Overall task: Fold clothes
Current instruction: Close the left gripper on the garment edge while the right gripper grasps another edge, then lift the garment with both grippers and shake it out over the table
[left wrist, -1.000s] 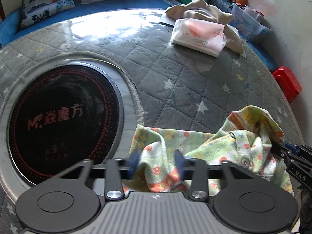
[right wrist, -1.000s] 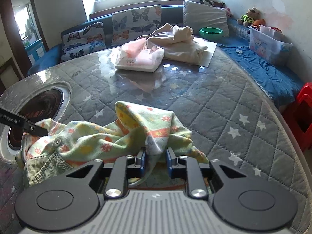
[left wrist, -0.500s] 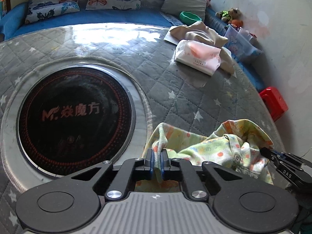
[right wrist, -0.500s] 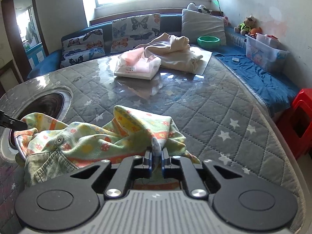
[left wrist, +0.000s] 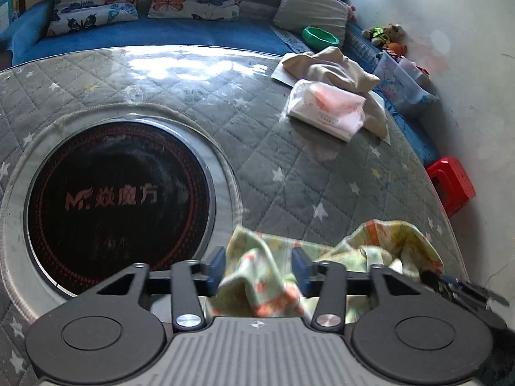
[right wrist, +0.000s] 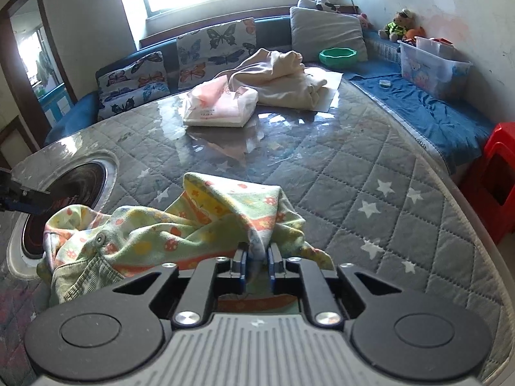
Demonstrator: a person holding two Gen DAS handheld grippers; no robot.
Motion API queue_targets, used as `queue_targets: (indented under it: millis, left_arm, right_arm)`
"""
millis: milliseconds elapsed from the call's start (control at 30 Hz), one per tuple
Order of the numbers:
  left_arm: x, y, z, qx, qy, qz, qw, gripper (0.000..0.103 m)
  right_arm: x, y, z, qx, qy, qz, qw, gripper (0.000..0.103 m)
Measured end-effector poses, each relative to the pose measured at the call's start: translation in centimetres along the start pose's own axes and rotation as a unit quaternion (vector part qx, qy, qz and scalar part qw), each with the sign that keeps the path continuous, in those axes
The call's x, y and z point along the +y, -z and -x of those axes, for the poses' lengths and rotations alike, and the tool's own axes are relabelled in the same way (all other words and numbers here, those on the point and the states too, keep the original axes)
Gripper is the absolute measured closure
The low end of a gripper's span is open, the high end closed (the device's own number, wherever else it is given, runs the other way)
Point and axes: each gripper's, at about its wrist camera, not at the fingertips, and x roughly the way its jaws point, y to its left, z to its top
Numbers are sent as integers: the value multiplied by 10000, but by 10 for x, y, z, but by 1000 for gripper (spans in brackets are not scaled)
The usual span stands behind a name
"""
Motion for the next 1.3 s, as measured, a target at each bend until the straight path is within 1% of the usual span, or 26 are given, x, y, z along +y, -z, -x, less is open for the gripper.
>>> queue_targets:
  millis: [67, 100, 133, 300, 367, 400, 433, 467, 500, 567, 700, 733, 767, 800, 933, 1100, 1167, 1300]
  left_arm:
    - [-2, -7, -9, 80, -60, 25, 9999, 49]
    - [-5, -9, -14, 129, -64, -19, 9999, 48]
    - [-8, -10, -20, 198, -144, -69, 9997, 46]
    - [-22, -12, -51, 550, -594, -295, 9963, 46]
    - [-21, -13, -61, 664, -731, -317, 9946, 48]
    - [-20, -13, -64, 713, -769, -326, 9940, 52]
    - [-19, -12, -66, 748, -743, -345, 9938, 67]
    - [-18, -11, -67, 783, -717, -364, 9937, 79]
    - [-18, -10, -69, 807, -688, -385, 9936, 81]
    - [-17, -8, -65, 752, -598, -447, 9944, 89]
    - [-15, -7, -52, 615, -416, -500, 9960, 94]
    - [-14, -9, -50, 569, -390, -496, 9964, 95]
    - [-13, -10, -47, 523, -364, -491, 9968, 95]
    - [-12, -12, -44, 478, -338, -486, 9971, 95]
    - [-8, -18, -32, 296, -235, -466, 9982, 96]
    - [-3, -36, -12, -64, -50, -330, 9994, 96]
    - [-1, -46, 0, -260, -16, -288, 9992, 96]
    - [7, -72, 35, -836, -6, -142, 9964, 96]
  right_arm:
    - [-1, 0, -1, 11, -15, -55, 10000, 89]
    - [-2, 0, -2, 16, -22, -82, 10000, 88]
    - [-3, 0, -2, 21, -29, -107, 9999, 87]
    - [0, -2, -5, 5, 21, -2, 10000, 86]
    - [1, -3, -6, -2, 41, 39, 10000, 84]
    - [1, -3, -6, -15, 52, 59, 10000, 83]
    - [2, -4, -6, -39, 64, 82, 9999, 82]
    - [2, -5, -6, -63, 75, 104, 9999, 82]
    - [2, -6, -5, -81, 71, 103, 9999, 81]
    - [2, -8, -6, -106, 34, 99, 9999, 79]
    - [2, -10, -13, -15, -1, 157, 9999, 80]
    - [2, -10, -15, 38, -2, 186, 9998, 82]
    - [2, -10, -15, 35, 4, 208, 9998, 90]
    - [2, -11, -15, 29, 8, 231, 9997, 93]
    - [8, -24, -2, -216, -33, 367, 9991, 96]
    - [20, -57, 11, -625, 8, 621, 9961, 97]
    - [26, -76, 18, -874, 28, 704, 9937, 97]
    - [41, -109, 33, -1385, 37, 841, 9868, 97]
